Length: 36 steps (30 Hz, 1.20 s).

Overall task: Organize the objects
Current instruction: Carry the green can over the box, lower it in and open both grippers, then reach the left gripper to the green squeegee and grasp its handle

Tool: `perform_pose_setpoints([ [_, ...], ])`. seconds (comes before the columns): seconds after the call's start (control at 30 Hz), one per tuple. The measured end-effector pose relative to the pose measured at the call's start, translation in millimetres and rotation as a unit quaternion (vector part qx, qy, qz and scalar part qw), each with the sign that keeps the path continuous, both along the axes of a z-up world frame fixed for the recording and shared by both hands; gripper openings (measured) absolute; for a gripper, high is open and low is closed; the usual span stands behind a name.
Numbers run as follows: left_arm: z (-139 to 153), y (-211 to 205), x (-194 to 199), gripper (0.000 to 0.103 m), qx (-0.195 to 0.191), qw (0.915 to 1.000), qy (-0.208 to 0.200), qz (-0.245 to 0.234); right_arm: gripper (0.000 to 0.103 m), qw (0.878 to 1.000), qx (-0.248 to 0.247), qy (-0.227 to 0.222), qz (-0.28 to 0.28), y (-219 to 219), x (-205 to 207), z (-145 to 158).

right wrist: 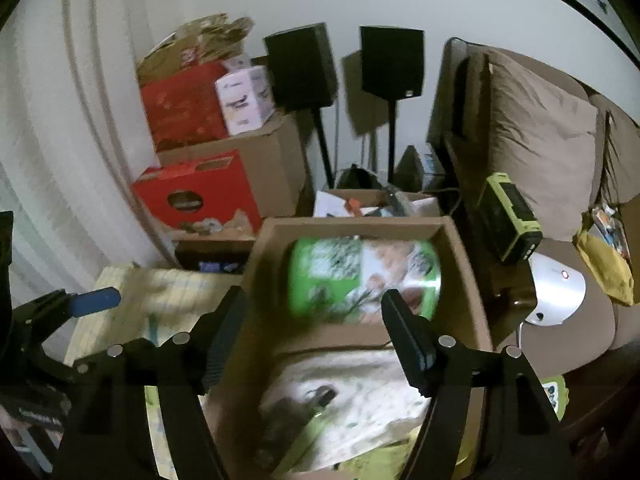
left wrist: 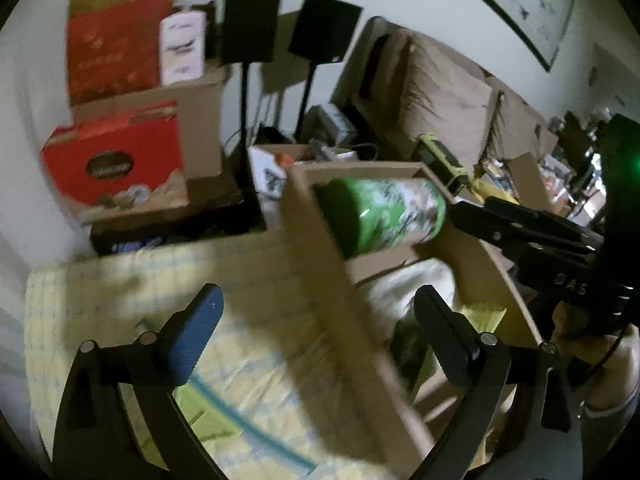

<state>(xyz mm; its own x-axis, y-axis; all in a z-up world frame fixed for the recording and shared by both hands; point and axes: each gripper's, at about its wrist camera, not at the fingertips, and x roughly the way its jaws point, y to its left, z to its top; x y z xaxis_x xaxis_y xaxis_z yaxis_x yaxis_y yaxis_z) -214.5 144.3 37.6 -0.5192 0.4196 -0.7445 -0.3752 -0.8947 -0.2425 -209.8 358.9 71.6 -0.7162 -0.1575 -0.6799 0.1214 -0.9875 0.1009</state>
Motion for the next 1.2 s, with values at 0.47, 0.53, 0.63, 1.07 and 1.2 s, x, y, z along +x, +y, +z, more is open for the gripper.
perform_pose_setpoints([
  [0.47, -26, -113, 36, 0.101, -0.008, 0.9967, -0.028, 0.076, 0.102, 0.998, 0.011, -0.008, 0.059, -90, 29, -3],
  [0.53, -33, -124, 40, 0.101, -0.008, 0.9960, -0.036, 0.082, 0.102, 0.998, 0.010, -0.012, 0.069, -102, 33, -5],
  [0.63, -49, -143, 48, 0.101, -0.006, 0.9940, -0.056, 0.094, 0.102, 0.996, 0.006, -0.022, 0.085, -121, 36, -11],
  [1.07, -89, -176, 64, 0.100, 0.041, 0.9841, -0.117, 0.128, 0.102, 0.990, 0.030, -0.050, 0.128, -179, 62, -45],
  [1.2, -92, -179, 61, 0.099, 0.042, 0.9829, -0.120, 0.133, 0.102, 0.989, 0.026, -0.063, 0.133, -186, 68, -57],
])
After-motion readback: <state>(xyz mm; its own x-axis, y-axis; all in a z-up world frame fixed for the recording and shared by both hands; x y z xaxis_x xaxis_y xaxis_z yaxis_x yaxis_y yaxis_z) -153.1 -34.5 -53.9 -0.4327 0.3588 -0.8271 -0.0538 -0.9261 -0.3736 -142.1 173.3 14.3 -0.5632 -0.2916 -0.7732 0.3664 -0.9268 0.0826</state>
